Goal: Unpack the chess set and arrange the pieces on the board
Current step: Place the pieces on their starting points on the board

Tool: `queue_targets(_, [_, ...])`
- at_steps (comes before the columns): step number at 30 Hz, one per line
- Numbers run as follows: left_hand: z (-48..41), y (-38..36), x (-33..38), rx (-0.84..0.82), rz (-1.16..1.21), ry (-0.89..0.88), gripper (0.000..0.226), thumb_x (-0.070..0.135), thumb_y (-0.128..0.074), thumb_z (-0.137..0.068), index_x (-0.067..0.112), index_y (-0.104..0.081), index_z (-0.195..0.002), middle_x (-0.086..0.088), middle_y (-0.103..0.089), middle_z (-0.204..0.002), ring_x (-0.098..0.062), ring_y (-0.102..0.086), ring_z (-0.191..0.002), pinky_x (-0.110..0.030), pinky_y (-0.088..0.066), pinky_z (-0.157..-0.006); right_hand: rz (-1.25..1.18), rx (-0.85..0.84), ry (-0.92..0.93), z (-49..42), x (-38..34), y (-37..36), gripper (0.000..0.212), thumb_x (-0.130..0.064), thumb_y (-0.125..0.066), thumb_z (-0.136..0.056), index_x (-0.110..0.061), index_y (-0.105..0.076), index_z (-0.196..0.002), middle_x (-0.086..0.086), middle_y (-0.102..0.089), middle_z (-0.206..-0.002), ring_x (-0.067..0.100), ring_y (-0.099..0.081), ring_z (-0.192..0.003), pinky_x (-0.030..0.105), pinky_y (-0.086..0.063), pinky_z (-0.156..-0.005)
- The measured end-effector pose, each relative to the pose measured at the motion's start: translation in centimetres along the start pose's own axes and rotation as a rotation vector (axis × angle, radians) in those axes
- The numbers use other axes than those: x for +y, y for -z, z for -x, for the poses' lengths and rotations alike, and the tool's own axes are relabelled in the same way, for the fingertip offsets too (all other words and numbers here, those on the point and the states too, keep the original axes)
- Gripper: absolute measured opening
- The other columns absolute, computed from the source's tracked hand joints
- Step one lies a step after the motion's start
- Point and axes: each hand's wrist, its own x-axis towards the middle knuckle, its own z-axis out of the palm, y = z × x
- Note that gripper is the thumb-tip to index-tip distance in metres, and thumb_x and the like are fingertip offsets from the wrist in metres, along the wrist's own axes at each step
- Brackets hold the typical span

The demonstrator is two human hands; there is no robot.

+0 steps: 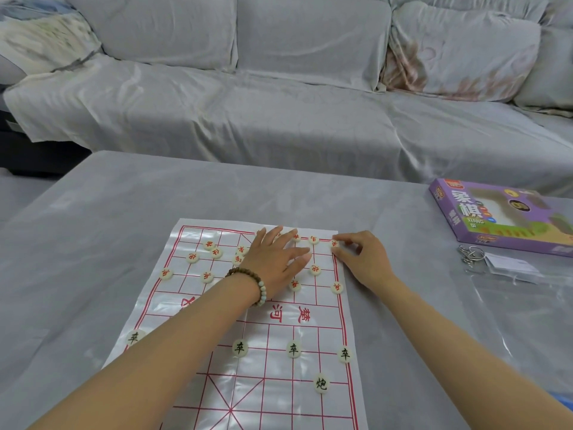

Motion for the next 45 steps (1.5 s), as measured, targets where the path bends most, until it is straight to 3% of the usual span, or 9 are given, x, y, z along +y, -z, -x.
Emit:
queue_targets(6, [0.1,-0.3,0.2,-0.01,0.0,0.009,0.049,0.047,-0.01,-0.097,0.038,-0.03,-0.141,0.008,-0.005,-0.156,-0.018,0.004,-0.144,-0.039,0.009,-0.115,-0.009,0.058,-0.026,-0.4,0.3,-0.6,0.019,-0.037,-0.068,-0.081,-0.029,-0.068,-0.099,-0.008,-0.055,-0.102,0.005,-0.05,-0.089,0.023,-0.041,-0.081])
queue_targets(12, [0.2,-0.1,0.1,-0.002,0.021,-0.002,0.048,0.047,-0.011,-0.097,0.039,-0.032,-0.14,0.008,-0.007,-0.156,-0.017,0.003,-0.144,-0.038,0.008,-0.115,-0.001,0.064,-0.054,-0.7,0.3,-0.9,0.025,-0.038,-0.065,-0.084,-0.029,-0.069,-0.107,-0.007,-0.056,-0.102,0.006,-0.049,-0.089,0.023,-0.04,-0.078])
queue_targets(20, [2.0,0.8,-2.4,0.082,0.032,0.022,0.047,0.045,-0.016,-0.098,0.035,-0.033,-0.141,0.008,-0.014,-0.155,-0.015,-0.002,-0.143,-0.033,0.004,-0.115,-0.057,0.116,-0.103,-0.1,-0.5,-0.9,0.035,-0.039,-0.065,-0.084,-0.029,-0.06,-0.117,-0.006,-0.054,-0.106,0.01,-0.05,-0.095,0.029,-0.047,-0.085])
queue_targets(23, [3.6,1.4,-4.9,0.114,0.045,0.061,0.055,0.054,-0.009,-0.095,0.034,-0.032,-0.141,0.007,-0.018,-0.154,-0.015,-0.006,-0.143,-0.033,-0.001,-0.115,-0.071,0.115,-0.06,0.6,-1.9,-1.3,0.034,-0.036,-0.066,-0.084,-0.029,-0.058,-0.116,-0.008,-0.051,-0.109,0.01,-0.048,-0.097,0.028,-0.049,-0.086])
queue_targets(25, [4.8,1.7,-6.9,0.13,0.056,0.1,0.071,0.061,-0.001,-0.084,0.033,-0.033,-0.14,0.006,-0.02,-0.154,-0.016,-0.008,-0.143,-0.034,-0.003,-0.115,-0.09,0.092,-0.003,0.9,-3.5,-1.8,0.034,-0.034,-0.067,-0.084,-0.029,-0.058,-0.116,-0.008,-0.05,-0.109,0.009,-0.048,-0.096,0.017,-0.043,-0.077])
queue_targets(28, [6.2,1.9,-9.5,0.116,0.035,0.17,0.064,0.054,-0.007,-0.088,0.031,-0.029,-0.142,0.005,-0.018,-0.154,-0.017,-0.01,-0.143,-0.034,-0.006,-0.115,-0.109,0.026,0.069,1.2,-6.3,-2.9,0.032,-0.031,-0.068,-0.084,-0.028,-0.059,-0.114,-0.009,-0.052,-0.108,0.007,-0.049,-0.094,0.008,-0.035,-0.07])
queue_targets(36, [8.5,1.1,-14.2,0.11,0.167,0.246,0.055,0.049,-0.017,-0.096,0.025,-0.026,-0.145,0.004,-0.02,-0.154,-0.016,-0.016,-0.142,-0.034,-0.011,-0.116,-0.086,-0.28,0.147,2.3,-11.1,-6.4,0.033,-0.03,-0.067,-0.085,-0.022,-0.061,-0.116,-0.005,-0.06,-0.113,0.008,-0.054,-0.092,0.007,-0.038,-0.07])
queue_targets(41, [9.0,1.0,-16.1,0.172,0.27,0.231,0.048,0.038,-0.015,-0.1,0.026,-0.028,-0.144,0.007,-0.021,-0.153,-0.012,-0.014,-0.142,-0.027,-0.005,-0.113,-0.047,-0.31,0.142,2.2,-11.7,-7.0,0.027,-0.028,-0.066,-0.085,-0.023,-0.061,-0.111,-0.004,-0.061,-0.113,0.01,-0.056,-0.094,0.007,-0.04,-0.07])
queue_targets(45, [8.9,0.9,-17.5,0.219,0.262,0.236,0.051,0.045,-0.011,-0.098,0.029,-0.032,-0.142,0.008,-0.026,-0.152,-0.01,-0.016,-0.141,-0.027,-0.006,-0.114,-0.04,-0.298,0.13,2.2,-12.0,-7.2,0.021,-0.026,-0.067,-0.085,-0.024,-0.061,-0.105,-0.005,-0.061,-0.111,0.011,-0.057,-0.092,0.008,-0.04,-0.069])
